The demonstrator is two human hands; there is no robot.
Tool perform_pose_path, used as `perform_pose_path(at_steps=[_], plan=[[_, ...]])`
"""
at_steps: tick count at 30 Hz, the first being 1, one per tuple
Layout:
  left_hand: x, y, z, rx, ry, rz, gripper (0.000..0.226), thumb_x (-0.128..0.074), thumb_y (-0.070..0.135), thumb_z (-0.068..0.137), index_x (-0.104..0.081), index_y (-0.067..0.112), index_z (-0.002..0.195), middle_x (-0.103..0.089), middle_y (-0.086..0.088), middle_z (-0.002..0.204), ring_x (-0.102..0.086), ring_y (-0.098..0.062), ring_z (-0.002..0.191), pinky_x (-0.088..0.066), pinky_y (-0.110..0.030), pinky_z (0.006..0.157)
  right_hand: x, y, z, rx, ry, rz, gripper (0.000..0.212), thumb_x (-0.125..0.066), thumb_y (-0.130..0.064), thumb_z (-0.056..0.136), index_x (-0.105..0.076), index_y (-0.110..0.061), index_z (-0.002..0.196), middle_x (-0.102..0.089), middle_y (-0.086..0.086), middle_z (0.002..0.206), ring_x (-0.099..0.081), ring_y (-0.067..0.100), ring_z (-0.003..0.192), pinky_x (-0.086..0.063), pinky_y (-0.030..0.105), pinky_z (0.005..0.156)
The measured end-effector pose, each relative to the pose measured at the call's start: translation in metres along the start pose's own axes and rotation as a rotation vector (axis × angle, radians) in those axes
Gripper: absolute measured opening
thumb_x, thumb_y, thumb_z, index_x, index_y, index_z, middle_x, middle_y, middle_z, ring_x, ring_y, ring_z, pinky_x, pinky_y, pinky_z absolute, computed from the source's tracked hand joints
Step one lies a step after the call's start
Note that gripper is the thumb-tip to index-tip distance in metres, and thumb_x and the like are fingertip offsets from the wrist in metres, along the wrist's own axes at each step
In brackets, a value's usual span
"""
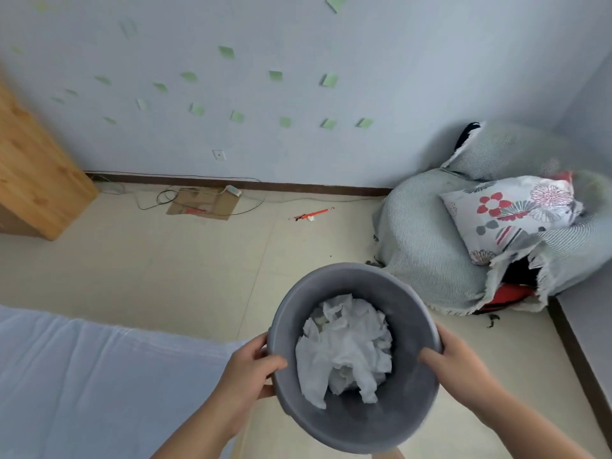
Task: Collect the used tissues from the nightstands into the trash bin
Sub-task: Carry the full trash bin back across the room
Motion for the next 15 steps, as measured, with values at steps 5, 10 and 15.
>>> perform_pose_path(at_steps=[5, 10, 15], plan=[[-0.017, 0.053, 0.091, 0.041, 0.014, 0.019, 0.043, -0.067, 0.006, 0.082, -0.083, 0.036, 0.108, -0.081, -0.010, 0.111, -0.078, -0.031, 0.102, -0.066, -0.040, 0.075, 0.021, -0.029, 0.100, -0.036, -0.038, 0.050, 0.043, -0.062, -0.013, 0.078, -0.071, -0.049, 0.100, -0.078, -0.020, 0.085, -0.073, -0.001, 0.075, -0.055, 0.028, 0.065], [0.011, 0.119, 0.152, -0.002, 0.096, -0.065, 0.042, -0.067, 0.008, 0.082, -0.083, 0.039, 0.107, -0.083, -0.006, 0.108, -0.079, -0.027, 0.097, -0.066, -0.037, 0.072, 0.027, -0.121, 0.201, 0.005, -0.127, -0.006, 0.039, -0.061, -0.030, 0.066, -0.069, -0.053, 0.096, -0.079, -0.019, 0.086, -0.073, -0.002, 0.074, -0.055, 0.019, 0.061], [0.088, 0.153, 0.192, -0.037, 0.299, -0.253, 0.044, -0.070, 0.008, 0.089, -0.077, 0.043, 0.114, -0.084, 0.000, 0.105, -0.081, -0.024, 0.095, -0.068, -0.039, 0.072, -0.028, -0.235, 0.301, 0.102, -0.269, -0.102, 0.037, -0.065, -0.036, 0.065, -0.072, -0.046, 0.100, -0.080, -0.018, 0.089, -0.075, 0.000, 0.076, -0.056, 0.024, 0.065]])
Point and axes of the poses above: each hand's wrist, its own z-axis towards the middle knuckle, its own x-axis out of the back of the hand, y = z × x, the point moved 8 cm from there along z, towards the middle knuckle
